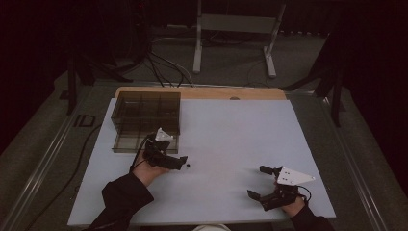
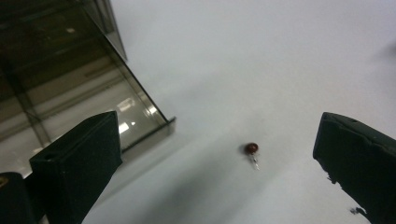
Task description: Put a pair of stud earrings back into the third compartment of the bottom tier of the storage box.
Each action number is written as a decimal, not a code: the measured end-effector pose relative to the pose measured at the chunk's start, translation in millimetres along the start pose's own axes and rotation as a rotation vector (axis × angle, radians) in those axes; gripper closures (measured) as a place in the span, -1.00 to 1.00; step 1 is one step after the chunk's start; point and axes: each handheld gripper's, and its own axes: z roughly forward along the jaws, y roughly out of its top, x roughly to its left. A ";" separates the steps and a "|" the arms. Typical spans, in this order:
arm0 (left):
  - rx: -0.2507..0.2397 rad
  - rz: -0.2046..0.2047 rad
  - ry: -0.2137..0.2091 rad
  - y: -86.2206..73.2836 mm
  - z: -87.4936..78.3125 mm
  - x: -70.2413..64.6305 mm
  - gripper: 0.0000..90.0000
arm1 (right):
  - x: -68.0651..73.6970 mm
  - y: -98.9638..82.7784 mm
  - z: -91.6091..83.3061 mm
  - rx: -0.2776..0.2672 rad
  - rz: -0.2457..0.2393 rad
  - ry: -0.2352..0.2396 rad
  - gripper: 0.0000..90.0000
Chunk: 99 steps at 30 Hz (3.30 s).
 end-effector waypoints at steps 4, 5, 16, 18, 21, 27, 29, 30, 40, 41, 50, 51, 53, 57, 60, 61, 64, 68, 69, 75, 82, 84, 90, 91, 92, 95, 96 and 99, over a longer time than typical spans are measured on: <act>0.003 0.010 -0.019 -2.5 1.2 -6.5 -0.94 | -0.3 0.1 0.1 -0.002 0.000 0.000 -1.00; 0.004 0.009 -0.022 -3.0 1.6 -7.8 -0.94 | 0.0 0.1 0.1 0.000 0.000 0.000 -1.00; -0.004 0.047 -0.088 -6.9 4.3 -20.5 -0.63 | 0.1 0.1 0.1 0.000 0.000 0.001 -1.00; 0.001 0.062 -0.095 -7.5 6.1 -22.8 -0.61 | 0.0 0.0 0.1 0.001 0.000 0.001 -1.00; 0.005 0.070 -0.089 -8.9 8.6 -24.5 -0.47 | -0.3 0.2 -0.1 -0.003 0.001 0.000 -1.00; 0.017 0.065 -0.120 -12.2 15.8 -22.9 -0.20 | -0.5 0.2 -0.4 -0.004 0.001 0.000 -1.00; 0.019 0.065 -0.117 -13.2 17.5 -23.0 -0.13 | -0.4 0.0 -0.4 -0.003 0.000 0.001 -1.00; 0.025 0.069 -0.117 -14.0 19.4 -23.0 -0.11 | -0.5 0.0 -0.3 -0.003 0.000 0.002 -1.00; 0.066 0.071 -0.061 -22.1 36.5 -20.5 0.18 | -0.6 -0.1 -1.0 -0.003 -0.003 0.000 -1.00; 0.059 0.077 -0.054 -22.4 36.7 -20.2 0.22 | -0.6 0.0 -1.0 -0.002 -0.002 0.001 -1.00; 0.072 0.103 -0.067 -22.1 42.4 -20.9 0.45 | -0.7 0.0 -1.3 -0.004 -0.002 0.001 -1.00; 0.080 0.105 -0.069 -22.1 44.6 -20.6 0.49 | -0.5 -0.1 -1.2 -0.003 -0.004 0.001 -1.00; 0.072 0.097 -0.074 -21.9 45.2 -19.5 0.50 | -0.5 0.1 -1.3 -0.003 -0.003 0.001 -1.00; 0.073 0.108 -0.069 -22.5 45.2 -20.2 0.59 | -0.6 -0.1 -1.7 -0.005 -0.002 -0.001 -1.00; 0.075 0.120 -0.062 -22.8 45.2 -21.6 0.69 | -0.7 0.1 -1.6 -0.006 -0.001 0.000 -1.00; 0.071 0.124 -0.056 -23.2 45.3 -22.0 0.72 | -0.6 0.0 -1.6 -0.004 -0.002 0.000 -1.00; 0.068 0.135 -0.050 -23.8 45.3 -22.0 0.77 | -0.4 0.0 -1.5 -0.002 -0.004 0.000 -1.00; 0.069 0.136 -0.052 -23.7 45.3 -21.9 0.79 | -0.8 -0.2 -1.5 -0.004 -0.003 0.000 -1.00; 0.071 0.137 -0.055 -23.5 45.2 -21.9 0.80 | -0.9 -0.2 -1.4 -0.002 -0.003 0.000 -1.00; 0.075 0.122 -0.078 -23.2 43.9 -21.1 0.80 | -0.7 -0.2 -1.8 -0.004 -0.001 0.001 -1.00; 0.069 0.137 -0.096 -20.6 37.9 -23.0 0.80 | -0.8 -0.1 -1.4 -0.003 -0.003 0.001 -1.00; 0.071 0.140 -0.097 -20.3 37.0 -23.5 0.80 | -0.8 -0.1 -1.4 -0.004 -0.002 0.001 -1.00; 0.078 0.157 -0.129 -21.2 33.4 -27.4 0.80 | -1.1 -0.3 -1.6 -0.005 0.004 -0.002 -1.00; 0.078 0.157 -0.136 -21.1 32.5 -27.3 0.80 | -1.0 -0.4 -1.5 -0.004 0.003 -0.001 -1.00; 0.078 0.157 -0.136 -21.1 32.5 -27.3 0.80 | -1.0 -0.4 -1.5 -0.004 0.003 -0.001 -1.00; 0.076 0.157 -0.137 -20.1 29.0 -26.3 0.80 | -0.9 -0.3 -1.5 -0.005 0.003 0.000 -1.00; 0.071 0.161 -0.142 -18.9 26.1 -25.9 0.80 | -1.1 -0.4 -1.4 -0.004 0.002 -0.001 -1.00; 0.069 0.165 -0.148 -17.7 23.6 -26.3 0.80 | -1.5 -0.3 -1.3 -0.005 0.008 0.000 -1.00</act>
